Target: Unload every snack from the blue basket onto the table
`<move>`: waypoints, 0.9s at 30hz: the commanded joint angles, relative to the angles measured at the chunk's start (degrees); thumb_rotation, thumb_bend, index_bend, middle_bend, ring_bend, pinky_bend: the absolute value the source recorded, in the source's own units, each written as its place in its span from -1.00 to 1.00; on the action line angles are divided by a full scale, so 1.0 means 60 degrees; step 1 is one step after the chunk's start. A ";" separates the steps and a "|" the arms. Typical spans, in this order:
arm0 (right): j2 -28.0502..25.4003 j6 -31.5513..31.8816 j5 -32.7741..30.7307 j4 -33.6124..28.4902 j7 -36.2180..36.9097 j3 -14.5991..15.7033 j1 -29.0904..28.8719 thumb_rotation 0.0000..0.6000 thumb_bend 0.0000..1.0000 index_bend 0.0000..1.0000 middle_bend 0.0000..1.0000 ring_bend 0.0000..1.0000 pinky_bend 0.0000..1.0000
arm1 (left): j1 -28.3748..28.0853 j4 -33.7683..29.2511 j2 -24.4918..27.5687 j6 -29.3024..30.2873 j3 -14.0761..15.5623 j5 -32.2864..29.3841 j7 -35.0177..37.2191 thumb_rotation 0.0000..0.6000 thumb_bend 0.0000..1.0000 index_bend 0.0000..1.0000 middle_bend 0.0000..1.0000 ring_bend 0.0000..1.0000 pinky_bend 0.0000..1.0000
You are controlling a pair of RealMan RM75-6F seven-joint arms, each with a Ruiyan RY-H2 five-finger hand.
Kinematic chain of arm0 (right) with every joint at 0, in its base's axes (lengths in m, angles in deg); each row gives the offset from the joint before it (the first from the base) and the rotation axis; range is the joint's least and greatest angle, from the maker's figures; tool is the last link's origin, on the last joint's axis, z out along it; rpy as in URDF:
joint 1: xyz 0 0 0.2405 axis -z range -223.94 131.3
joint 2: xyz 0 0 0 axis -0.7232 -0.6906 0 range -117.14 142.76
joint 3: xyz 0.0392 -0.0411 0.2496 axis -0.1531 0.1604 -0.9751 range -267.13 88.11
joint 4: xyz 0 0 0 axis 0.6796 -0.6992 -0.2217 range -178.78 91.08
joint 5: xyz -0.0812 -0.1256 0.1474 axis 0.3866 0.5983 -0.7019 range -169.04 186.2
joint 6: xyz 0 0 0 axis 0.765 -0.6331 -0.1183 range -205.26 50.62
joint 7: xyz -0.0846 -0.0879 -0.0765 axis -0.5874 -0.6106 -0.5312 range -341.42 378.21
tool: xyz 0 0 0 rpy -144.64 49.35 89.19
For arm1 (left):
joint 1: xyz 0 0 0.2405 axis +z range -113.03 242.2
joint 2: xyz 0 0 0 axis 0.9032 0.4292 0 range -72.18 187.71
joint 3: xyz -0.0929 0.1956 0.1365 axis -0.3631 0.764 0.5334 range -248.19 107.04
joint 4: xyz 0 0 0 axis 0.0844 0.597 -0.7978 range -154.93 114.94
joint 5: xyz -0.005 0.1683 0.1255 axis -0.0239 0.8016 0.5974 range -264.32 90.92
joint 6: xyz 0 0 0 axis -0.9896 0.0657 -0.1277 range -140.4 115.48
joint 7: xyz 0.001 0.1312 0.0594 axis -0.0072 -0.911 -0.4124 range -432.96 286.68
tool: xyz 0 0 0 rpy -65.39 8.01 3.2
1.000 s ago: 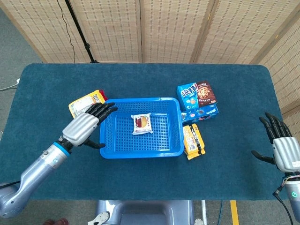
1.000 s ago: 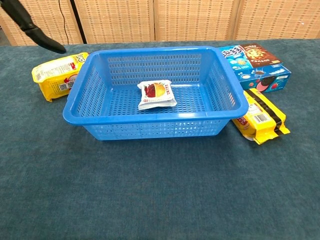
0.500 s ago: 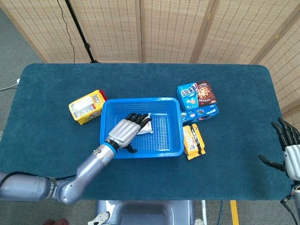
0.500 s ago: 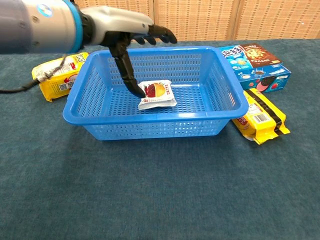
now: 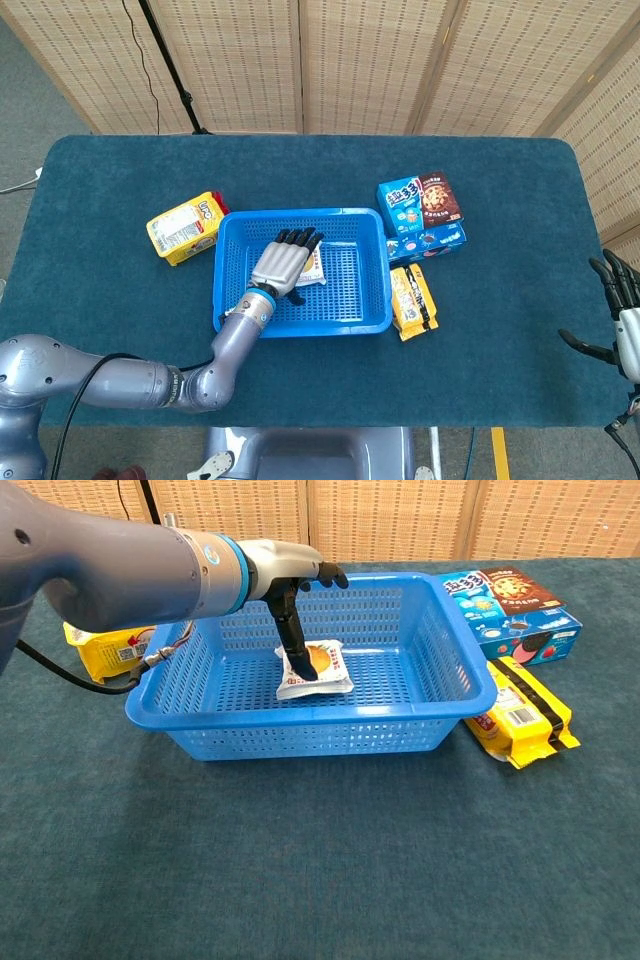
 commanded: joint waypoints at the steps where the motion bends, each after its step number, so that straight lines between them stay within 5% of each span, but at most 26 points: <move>1: -0.0005 0.0005 0.0029 -0.0013 -0.0004 -0.0011 0.0014 1.00 -1.00 -0.92 -1.00 -1.00 -0.84 | -0.0189 0.0716 -0.0385 -0.0422 -0.0053 -0.0372 -0.0108 1.00 -1.00 -1.00 -1.00 -1.00 -1.00; 24: -0.0015 -0.0125 0.0036 0.0015 0.0180 -0.0182 0.0065 1.00 -1.00 -0.91 -1.00 -1.00 -0.84 | -0.0915 0.3735 -0.1880 -0.2207 -0.0176 -0.1225 -0.0287 1.00 -1.00 -1.00 -1.00 -1.00 -1.00; 27: -0.0021 -0.0155 0.0042 0.0028 0.0233 -0.0188 0.0063 1.00 -1.00 -0.91 -1.00 -1.00 -0.84 | -0.0954 0.3894 -0.1992 -0.2102 -0.0219 -0.1297 -0.0298 1.00 -0.98 -1.00 -1.00 -1.00 -0.81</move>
